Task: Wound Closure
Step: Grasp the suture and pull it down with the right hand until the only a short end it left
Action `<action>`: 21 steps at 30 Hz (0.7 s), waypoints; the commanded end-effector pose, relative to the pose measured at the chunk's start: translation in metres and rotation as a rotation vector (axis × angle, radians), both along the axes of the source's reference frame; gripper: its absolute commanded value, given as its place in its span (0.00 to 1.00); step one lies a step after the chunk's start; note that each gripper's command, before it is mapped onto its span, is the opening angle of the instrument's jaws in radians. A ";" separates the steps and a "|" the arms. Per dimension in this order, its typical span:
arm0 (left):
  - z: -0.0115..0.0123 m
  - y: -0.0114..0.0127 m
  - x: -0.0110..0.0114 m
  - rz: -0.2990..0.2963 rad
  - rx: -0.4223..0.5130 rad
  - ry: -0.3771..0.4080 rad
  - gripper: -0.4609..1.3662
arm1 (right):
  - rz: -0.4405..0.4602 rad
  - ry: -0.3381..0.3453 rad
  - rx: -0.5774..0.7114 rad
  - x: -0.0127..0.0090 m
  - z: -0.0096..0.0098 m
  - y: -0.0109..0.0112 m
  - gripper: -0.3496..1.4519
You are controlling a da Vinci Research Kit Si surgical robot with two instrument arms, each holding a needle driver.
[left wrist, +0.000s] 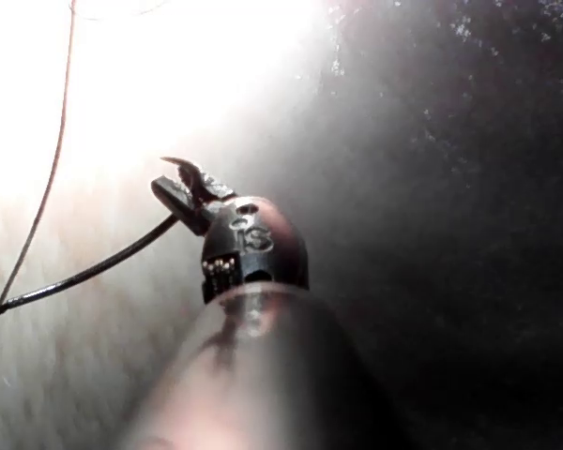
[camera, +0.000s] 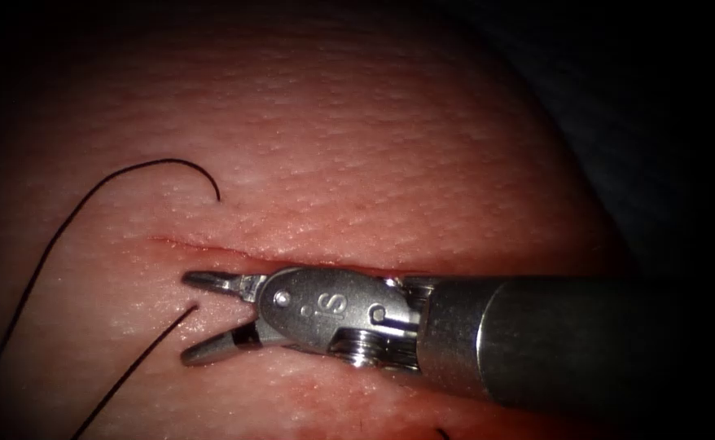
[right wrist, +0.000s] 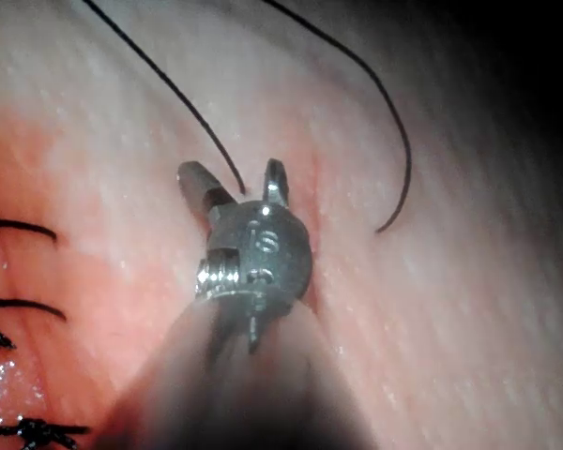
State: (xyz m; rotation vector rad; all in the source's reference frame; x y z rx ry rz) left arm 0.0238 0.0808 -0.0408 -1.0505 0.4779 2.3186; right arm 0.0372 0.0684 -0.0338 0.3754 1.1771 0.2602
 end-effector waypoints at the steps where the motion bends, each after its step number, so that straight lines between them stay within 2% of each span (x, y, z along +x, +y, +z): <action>1: 0.0000 0.0000 -0.0001 0.011 0.007 -0.007 0.06 | 0.001 -0.002 -0.002 0.0002 0.0002 0.0000 0.44; 4: -0.0001 0.0000 -0.0003 0.013 0.009 -0.010 0.06 | -0.001 -0.001 -0.010 0.0003 0.0004 -0.0001 0.40; 6: -0.0001 0.0000 -0.0004 0.013 0.010 -0.010 0.06 | 0.003 -0.003 0.006 -0.0001 0.0004 -0.0002 0.18; 7: -0.0001 0.0000 -0.0004 0.013 0.010 -0.010 0.06 | -0.003 -0.003 0.026 -0.0004 0.0003 -0.0004 0.00; 13: 0.0001 0.0001 -0.0007 0.015 0.010 -0.013 0.06 | -0.021 -0.017 0.078 -0.0014 -0.0001 -0.0008 0.00; 16: 0.0002 0.0000 -0.0013 0.026 0.016 -0.018 0.06 | -0.026 -0.013 0.098 -0.0019 -0.0010 -0.0014 0.00; 21: 0.0007 -0.0002 -0.0025 0.045 0.026 -0.025 0.06 | -0.061 -0.011 0.115 -0.0025 -0.0040 -0.0027 0.00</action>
